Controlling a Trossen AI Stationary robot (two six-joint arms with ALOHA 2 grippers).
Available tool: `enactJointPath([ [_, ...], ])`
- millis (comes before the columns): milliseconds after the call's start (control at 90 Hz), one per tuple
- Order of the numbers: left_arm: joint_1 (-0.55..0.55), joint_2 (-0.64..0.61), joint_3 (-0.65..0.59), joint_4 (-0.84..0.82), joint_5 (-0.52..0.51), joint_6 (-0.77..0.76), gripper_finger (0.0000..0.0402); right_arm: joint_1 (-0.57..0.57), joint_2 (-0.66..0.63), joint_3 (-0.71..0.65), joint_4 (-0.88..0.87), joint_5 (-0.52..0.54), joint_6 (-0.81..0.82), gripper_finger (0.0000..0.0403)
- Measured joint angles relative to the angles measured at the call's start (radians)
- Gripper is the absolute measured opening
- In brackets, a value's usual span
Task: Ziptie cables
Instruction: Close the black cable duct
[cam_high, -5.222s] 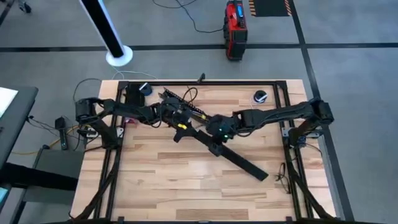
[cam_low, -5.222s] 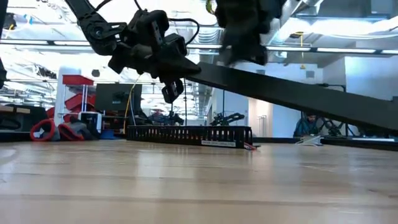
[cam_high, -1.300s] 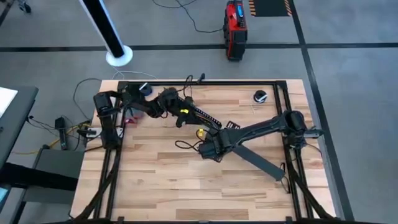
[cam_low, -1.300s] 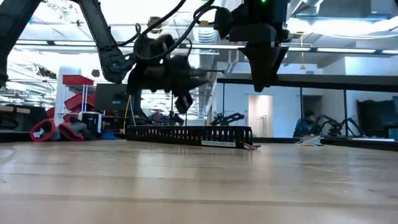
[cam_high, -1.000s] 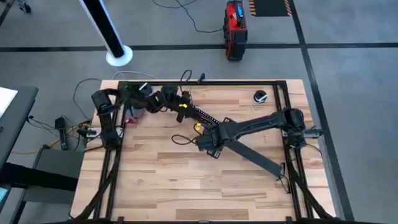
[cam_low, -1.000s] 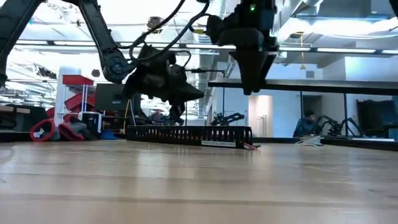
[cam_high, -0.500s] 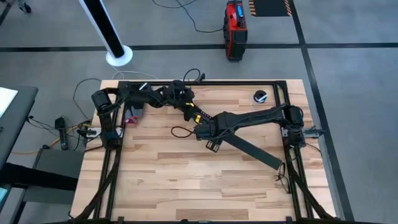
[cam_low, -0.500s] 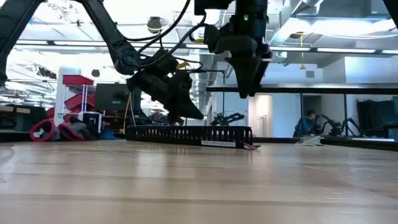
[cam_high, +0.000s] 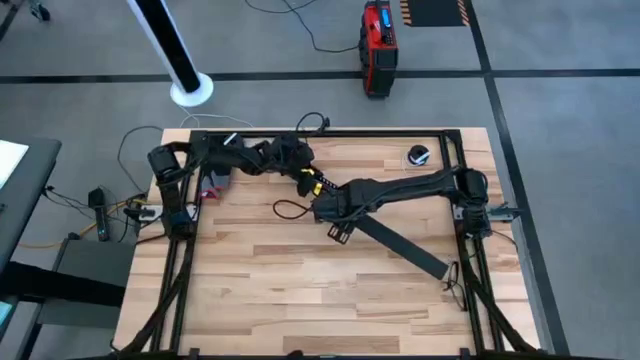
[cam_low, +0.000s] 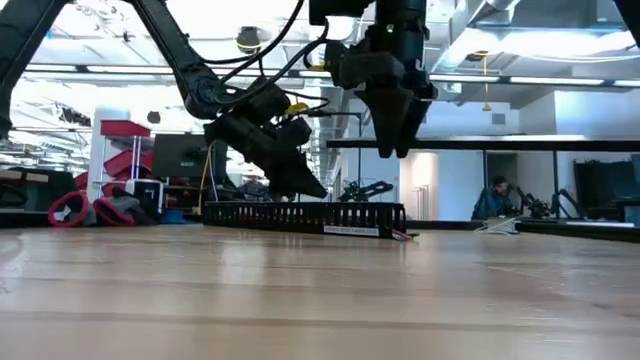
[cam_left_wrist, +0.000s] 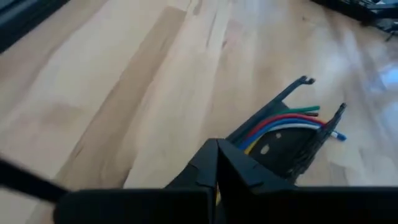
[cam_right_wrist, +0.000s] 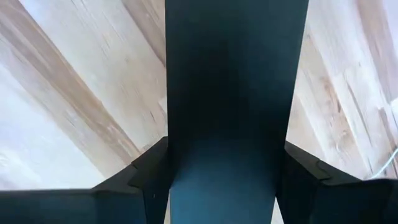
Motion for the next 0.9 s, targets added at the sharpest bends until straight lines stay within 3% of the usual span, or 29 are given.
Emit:
enactJointPath([
  [344, -0.009, 0.106, 0.068, 0.005, 0.092, -0.047, 0.0, 0.034, 0.0, -0.058, 0.005, -0.048, 0.074, 0.0196],
  [700, -0.006, 0.086, 0.068, -0.208, 0.217, 0.037, 0.0, 0.075, 0.0, -0.076, 0.024, -0.151, 0.137, 0.0196],
  [900, -0.001, 0.042, 0.064, -0.347, 0.251, 0.117, 0.0, 0.094, 0.0, -0.076, 0.03, -0.159, 0.151, 0.0196],
])
